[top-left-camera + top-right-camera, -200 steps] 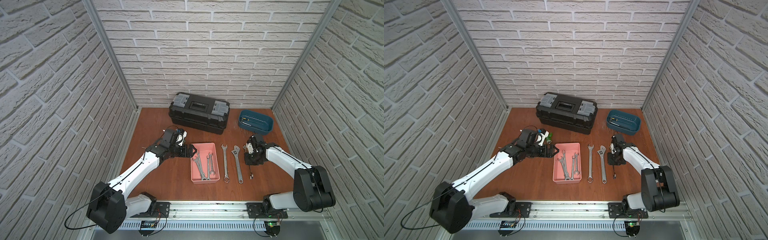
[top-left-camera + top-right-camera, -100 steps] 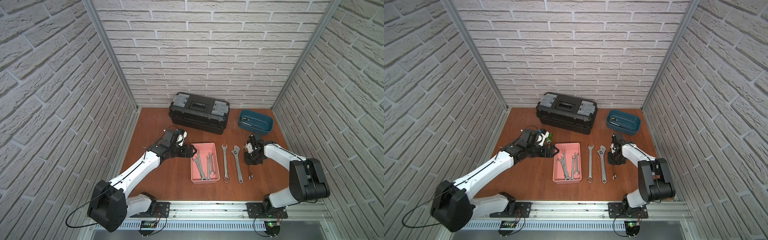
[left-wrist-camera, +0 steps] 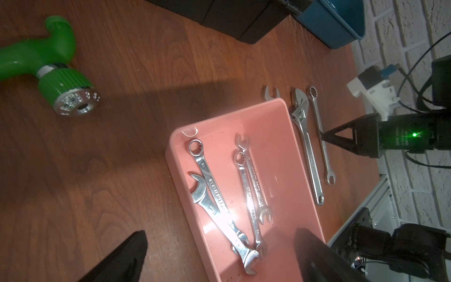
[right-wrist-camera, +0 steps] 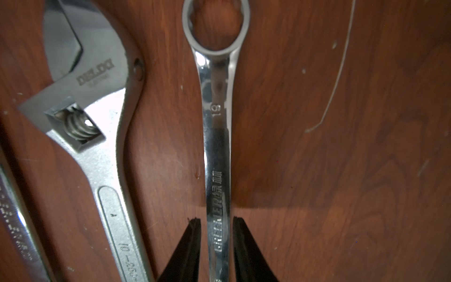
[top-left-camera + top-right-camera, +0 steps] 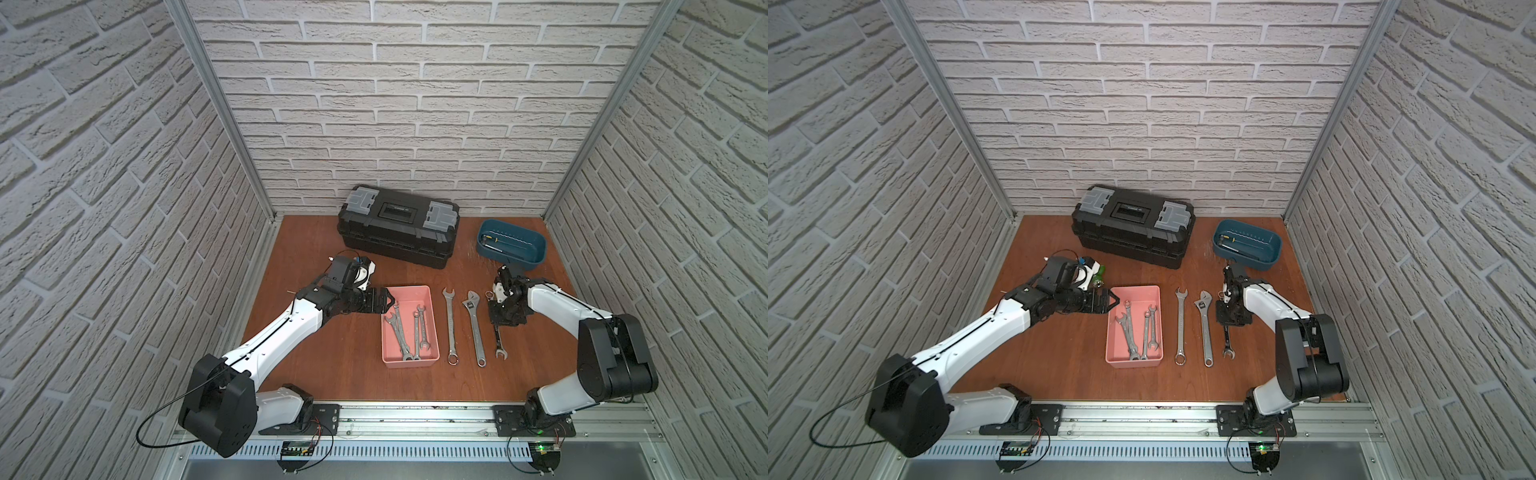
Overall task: Take out the wrench from the storage box
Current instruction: Place the wrench at the center of the board, then pick up the wrench from the storage box.
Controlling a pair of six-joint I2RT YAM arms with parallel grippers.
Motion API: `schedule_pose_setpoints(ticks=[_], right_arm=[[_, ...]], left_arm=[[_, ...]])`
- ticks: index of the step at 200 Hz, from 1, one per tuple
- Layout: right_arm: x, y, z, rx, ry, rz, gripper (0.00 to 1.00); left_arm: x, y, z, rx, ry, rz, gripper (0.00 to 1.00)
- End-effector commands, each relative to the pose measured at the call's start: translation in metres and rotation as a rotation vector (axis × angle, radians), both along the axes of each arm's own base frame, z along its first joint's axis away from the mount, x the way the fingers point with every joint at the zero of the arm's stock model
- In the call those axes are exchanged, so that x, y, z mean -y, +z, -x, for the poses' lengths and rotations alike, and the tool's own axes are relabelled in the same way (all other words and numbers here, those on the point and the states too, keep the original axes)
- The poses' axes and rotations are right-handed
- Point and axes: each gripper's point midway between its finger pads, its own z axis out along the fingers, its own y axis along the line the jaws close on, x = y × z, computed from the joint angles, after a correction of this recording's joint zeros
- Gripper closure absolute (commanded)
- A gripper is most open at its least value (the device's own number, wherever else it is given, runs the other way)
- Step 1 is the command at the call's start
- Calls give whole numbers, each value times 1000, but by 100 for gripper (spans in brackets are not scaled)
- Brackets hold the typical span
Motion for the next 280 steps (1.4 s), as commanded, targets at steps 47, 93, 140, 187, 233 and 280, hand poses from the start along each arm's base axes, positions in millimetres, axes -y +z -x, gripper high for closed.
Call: schedule_pose_setpoints(ticks=[47,93,140,187,233,280], right_arm=[[-7,38,-10,104,30,-44,66],[-40,100,-10,272,87,-193,55],[-86,151,6,373,136,-355,40],[-121,171,31,388,152,-461,24],[-128,175,40,391,134,-494,12],[-129,173,41,385,87,-520,4]], left_arm=[[6,24,-8,62,-2,14,1],[14,39,-6,110,17,-15,2],[31,43,0,133,37,-47,3],[43,40,10,122,74,-75,6],[49,30,22,55,144,-140,14],[58,15,34,-22,214,-203,21]])
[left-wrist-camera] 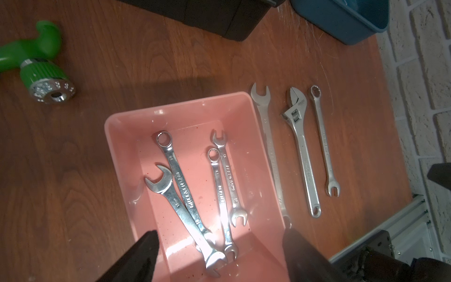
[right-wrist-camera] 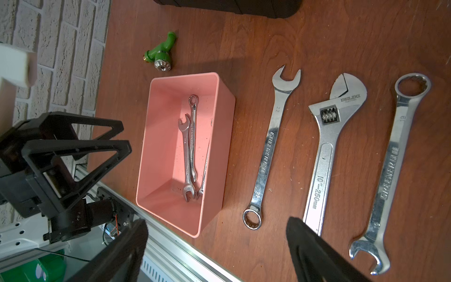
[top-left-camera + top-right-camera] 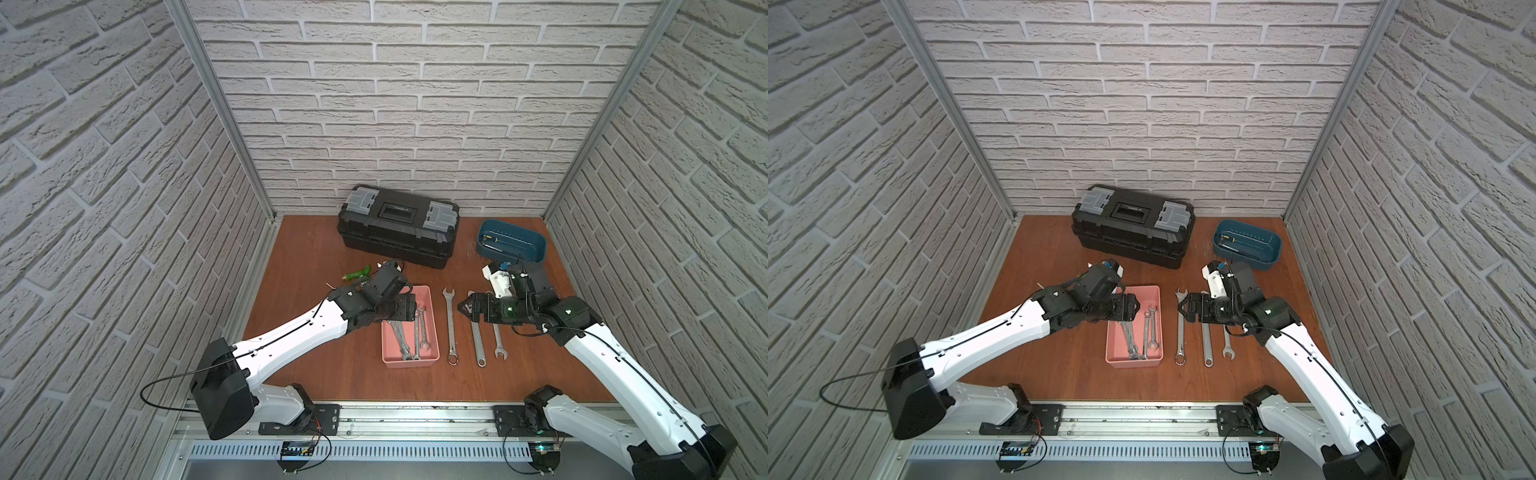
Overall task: Take out the wrench from the storage box
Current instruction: Pick up the wrench from the storage box.
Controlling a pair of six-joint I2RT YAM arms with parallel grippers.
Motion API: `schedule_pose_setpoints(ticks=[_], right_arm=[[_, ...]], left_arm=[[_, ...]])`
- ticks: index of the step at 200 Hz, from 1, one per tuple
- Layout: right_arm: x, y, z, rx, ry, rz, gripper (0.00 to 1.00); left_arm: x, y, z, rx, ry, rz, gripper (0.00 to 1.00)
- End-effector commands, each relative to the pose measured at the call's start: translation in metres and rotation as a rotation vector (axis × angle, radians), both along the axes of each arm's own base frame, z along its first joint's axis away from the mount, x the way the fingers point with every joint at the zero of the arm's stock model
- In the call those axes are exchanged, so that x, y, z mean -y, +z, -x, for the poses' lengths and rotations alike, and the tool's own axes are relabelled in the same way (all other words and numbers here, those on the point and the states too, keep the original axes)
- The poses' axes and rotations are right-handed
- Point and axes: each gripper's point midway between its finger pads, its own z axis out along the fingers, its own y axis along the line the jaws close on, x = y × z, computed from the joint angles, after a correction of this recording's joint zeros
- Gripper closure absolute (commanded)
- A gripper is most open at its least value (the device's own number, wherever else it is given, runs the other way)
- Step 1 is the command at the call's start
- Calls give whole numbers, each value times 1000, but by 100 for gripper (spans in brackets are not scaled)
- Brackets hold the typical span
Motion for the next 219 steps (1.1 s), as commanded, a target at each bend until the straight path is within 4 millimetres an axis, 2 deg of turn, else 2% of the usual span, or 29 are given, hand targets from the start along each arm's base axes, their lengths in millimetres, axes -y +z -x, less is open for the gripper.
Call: schedule_pose_setpoints(ticks=[1,42,88,108,152,219], right_arm=[[-3,0,1,-8,-19,-35,4],[7,5,1,24,-65,-14,1],[17,7,0,55,-103,-6,0],[19,6,-1,54,-108,-3,0],[22,2,-2,43,-106,16,0],[26,-5,-5,30,-108,29,0]], left_arm=[[-4,-9,3,-41,97,-39,21],[4,-25,12,-91,184,-102,30],[14,-56,20,-160,223,-137,42],[10,-72,20,-180,244,-178,49],[9,-101,20,-204,290,-229,57],[-5,-139,25,-260,311,-325,62]])
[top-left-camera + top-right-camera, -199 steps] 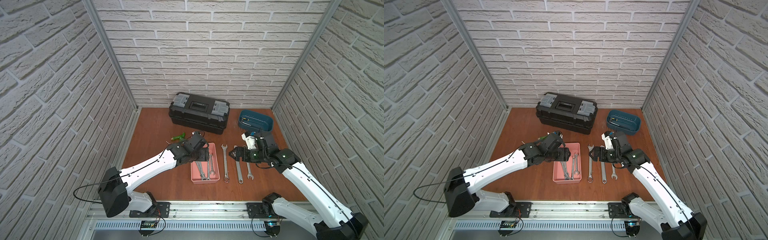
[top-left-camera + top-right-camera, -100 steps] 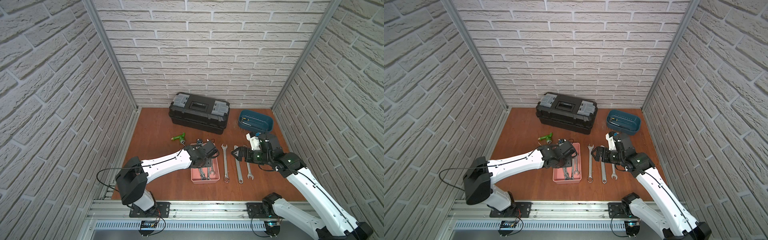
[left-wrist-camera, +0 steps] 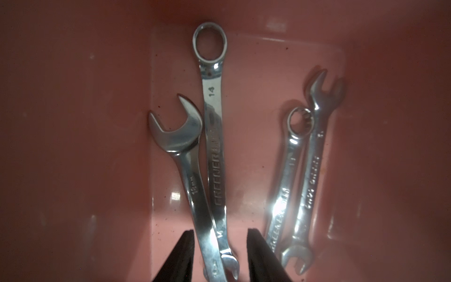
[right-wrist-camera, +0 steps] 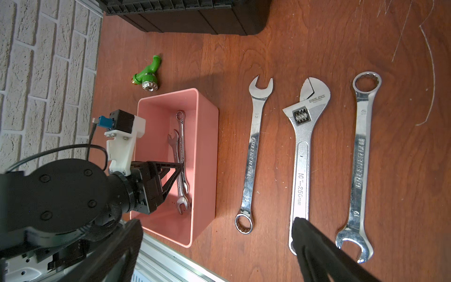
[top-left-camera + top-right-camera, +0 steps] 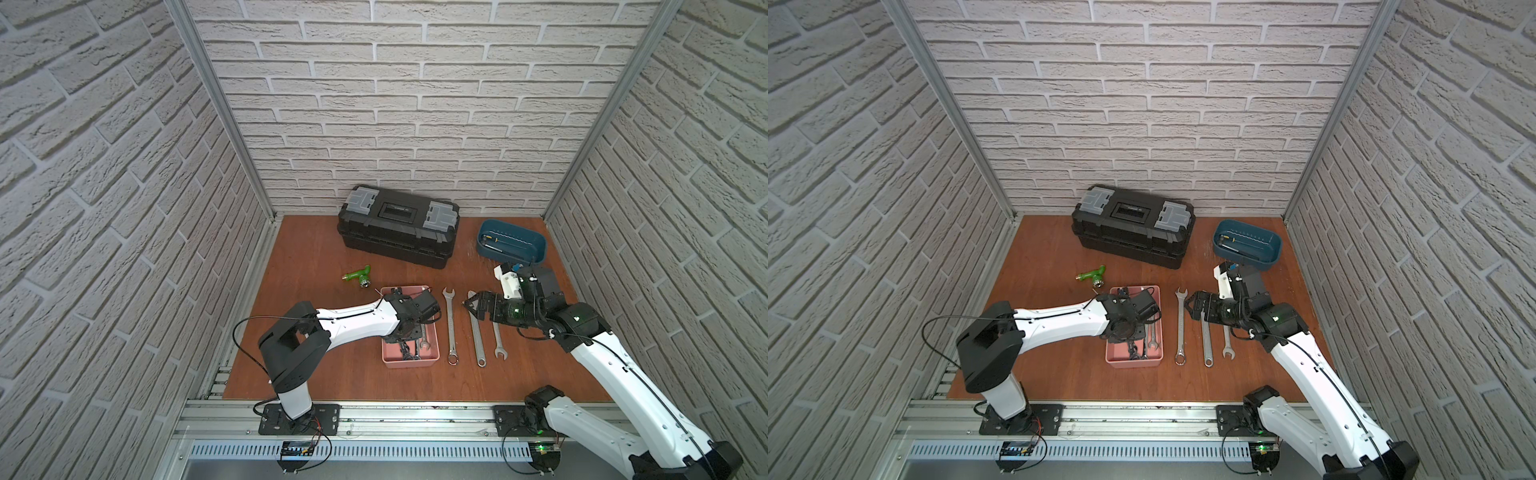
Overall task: Take out the wrench from the storage box
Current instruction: Pick up the wrench from the storage box.
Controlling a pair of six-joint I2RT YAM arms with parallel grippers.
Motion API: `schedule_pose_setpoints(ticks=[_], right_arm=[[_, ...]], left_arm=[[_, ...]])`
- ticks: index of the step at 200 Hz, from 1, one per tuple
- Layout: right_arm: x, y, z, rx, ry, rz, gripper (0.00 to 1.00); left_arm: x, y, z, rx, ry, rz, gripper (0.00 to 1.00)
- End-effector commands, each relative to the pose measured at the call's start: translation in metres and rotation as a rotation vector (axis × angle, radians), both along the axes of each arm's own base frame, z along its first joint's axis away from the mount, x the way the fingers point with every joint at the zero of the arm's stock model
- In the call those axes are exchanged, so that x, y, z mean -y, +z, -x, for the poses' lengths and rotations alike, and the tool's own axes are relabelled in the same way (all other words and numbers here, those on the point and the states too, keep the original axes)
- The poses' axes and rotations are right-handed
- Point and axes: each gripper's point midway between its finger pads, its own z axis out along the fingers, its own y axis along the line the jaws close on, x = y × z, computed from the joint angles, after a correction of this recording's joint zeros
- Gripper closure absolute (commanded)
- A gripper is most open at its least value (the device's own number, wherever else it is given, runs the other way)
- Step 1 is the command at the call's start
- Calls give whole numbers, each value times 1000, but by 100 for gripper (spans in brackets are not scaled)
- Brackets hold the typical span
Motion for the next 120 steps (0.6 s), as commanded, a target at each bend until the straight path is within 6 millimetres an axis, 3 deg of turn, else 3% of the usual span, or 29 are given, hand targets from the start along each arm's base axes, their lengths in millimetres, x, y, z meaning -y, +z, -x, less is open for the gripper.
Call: schedule_pose_setpoints(ticks=[1,76,120], right_arm=[[3,-7,-1,2,7,16,0],[4,-15,-6,-22,9,20,0],[3,-17,-8,-29,11,13,0]], left_arm=[[-10,-14,1,-16,19,-41,61],[-13,-38,5,-72,21,-50,68],[-8,-30,2,-63,15,-36,78]])
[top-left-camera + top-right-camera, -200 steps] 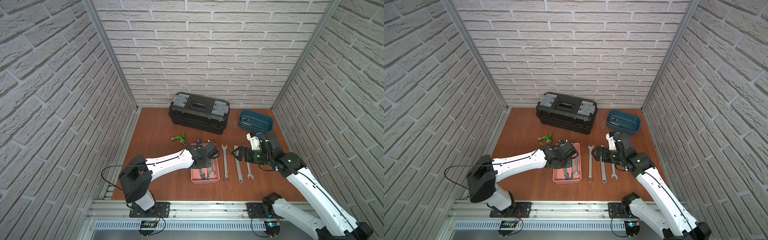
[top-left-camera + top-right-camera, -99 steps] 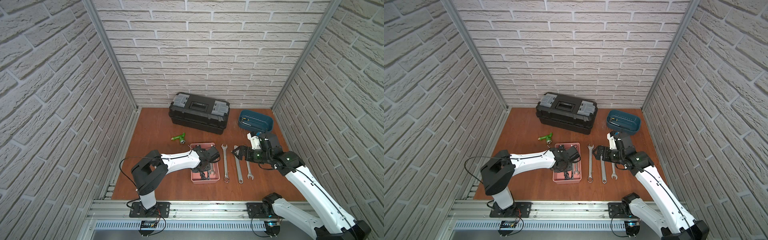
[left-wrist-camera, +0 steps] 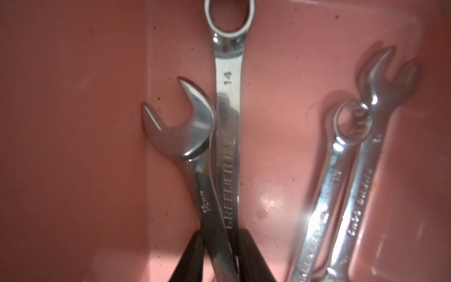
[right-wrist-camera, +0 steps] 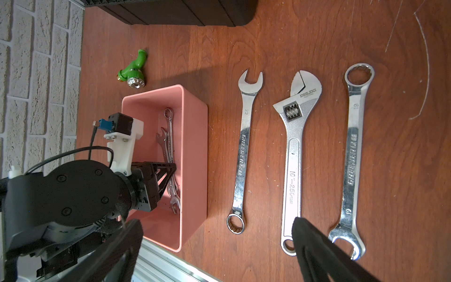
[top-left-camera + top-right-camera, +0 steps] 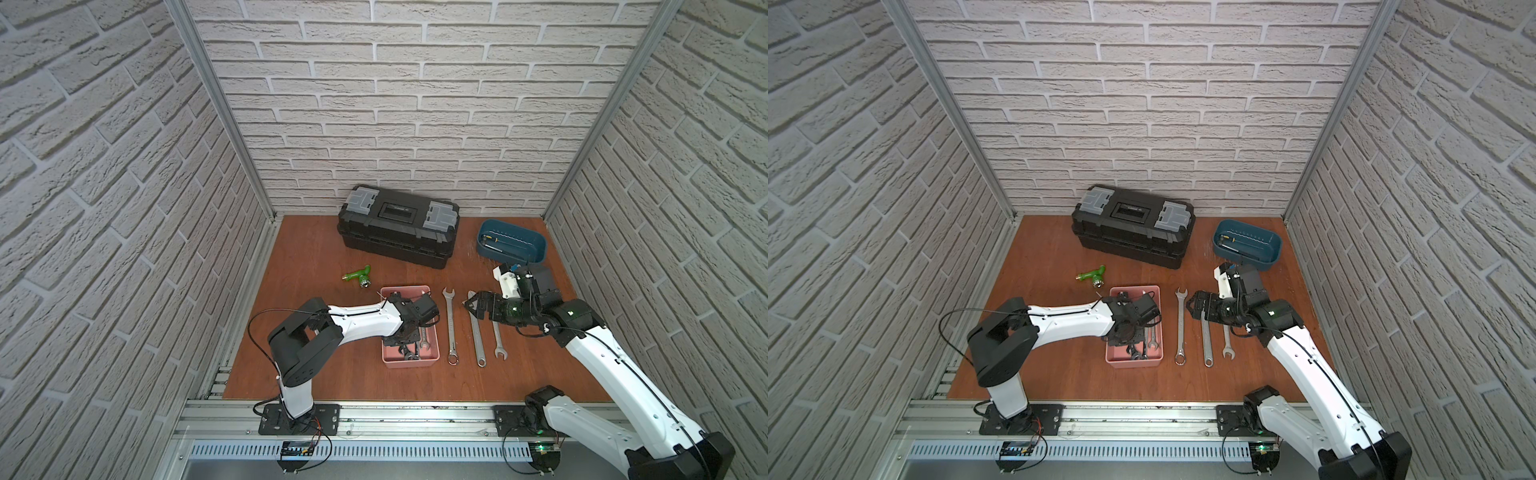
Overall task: Take out the wrench from the storage box
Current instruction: Pick up the wrench from the storage box.
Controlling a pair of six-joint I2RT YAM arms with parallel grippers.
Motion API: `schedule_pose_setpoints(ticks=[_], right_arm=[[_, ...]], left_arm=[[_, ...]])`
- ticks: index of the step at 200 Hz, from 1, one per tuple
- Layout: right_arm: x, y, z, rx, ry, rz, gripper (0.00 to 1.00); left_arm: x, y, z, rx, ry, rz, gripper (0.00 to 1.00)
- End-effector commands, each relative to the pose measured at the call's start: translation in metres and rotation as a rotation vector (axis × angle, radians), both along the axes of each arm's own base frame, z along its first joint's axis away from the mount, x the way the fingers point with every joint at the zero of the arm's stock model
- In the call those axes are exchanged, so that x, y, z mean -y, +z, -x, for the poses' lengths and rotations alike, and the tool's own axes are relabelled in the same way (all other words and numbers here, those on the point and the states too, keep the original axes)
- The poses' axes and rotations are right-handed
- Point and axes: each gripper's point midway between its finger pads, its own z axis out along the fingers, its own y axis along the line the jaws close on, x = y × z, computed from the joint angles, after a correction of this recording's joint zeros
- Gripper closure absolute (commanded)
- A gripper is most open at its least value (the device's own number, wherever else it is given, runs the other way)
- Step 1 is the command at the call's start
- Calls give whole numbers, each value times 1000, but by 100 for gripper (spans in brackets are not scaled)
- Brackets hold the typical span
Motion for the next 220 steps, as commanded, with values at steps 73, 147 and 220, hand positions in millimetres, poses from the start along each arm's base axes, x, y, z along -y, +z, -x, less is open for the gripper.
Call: schedule_pose_setpoints(ticks=[73,147,220], right_arm=[[-5,-3,-9,10,18,-27,0],[-4,-3,-10,9,14,-24,0],[-1,-4,-11,10,-1,-20,0]], left_arm=[[6,5,0,-13,-5,16,97],[9,29,-6,25,-45,2,100],[12,49,-7,46,-105,-22,100]])
